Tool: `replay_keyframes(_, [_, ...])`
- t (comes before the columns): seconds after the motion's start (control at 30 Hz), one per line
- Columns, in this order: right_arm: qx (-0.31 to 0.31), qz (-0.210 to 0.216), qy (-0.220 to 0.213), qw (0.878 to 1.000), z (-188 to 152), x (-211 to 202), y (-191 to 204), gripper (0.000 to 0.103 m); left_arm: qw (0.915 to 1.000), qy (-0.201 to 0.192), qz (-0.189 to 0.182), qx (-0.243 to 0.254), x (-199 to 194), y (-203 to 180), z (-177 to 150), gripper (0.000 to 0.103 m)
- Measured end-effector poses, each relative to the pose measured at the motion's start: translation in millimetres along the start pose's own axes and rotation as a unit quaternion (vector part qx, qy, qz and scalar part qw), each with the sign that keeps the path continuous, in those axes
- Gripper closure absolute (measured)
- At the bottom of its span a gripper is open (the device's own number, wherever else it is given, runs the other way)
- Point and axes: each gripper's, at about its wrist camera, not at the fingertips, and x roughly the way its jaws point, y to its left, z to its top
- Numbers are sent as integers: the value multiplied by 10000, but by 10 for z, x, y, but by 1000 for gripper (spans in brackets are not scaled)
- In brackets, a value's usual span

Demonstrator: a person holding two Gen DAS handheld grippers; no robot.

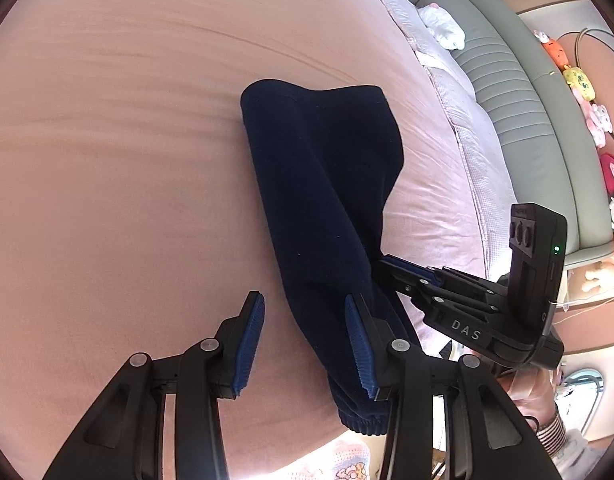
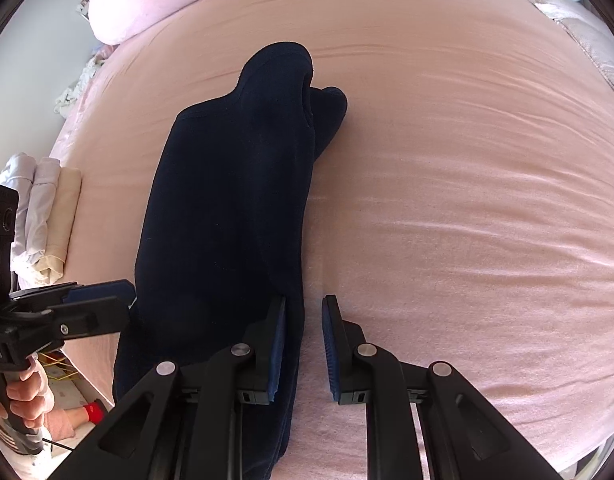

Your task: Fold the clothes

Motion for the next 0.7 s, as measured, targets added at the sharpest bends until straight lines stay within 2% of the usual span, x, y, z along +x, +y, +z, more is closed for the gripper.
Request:
replay_keyframes(0.13, [40,28,1,10000,-82,-19,-14,87,9998,138,-99,39,143,12,-46,64])
replay_keyframes(0.27, [139,124,-51,9998,-184,-43,-54,87,9993,-116,59,351,142,-34,-160,64])
replay_keyframes(0.7, [181,199,-96,9996,-507,-163,-81,86,9944,-105,594,868,122,-120,-327,66])
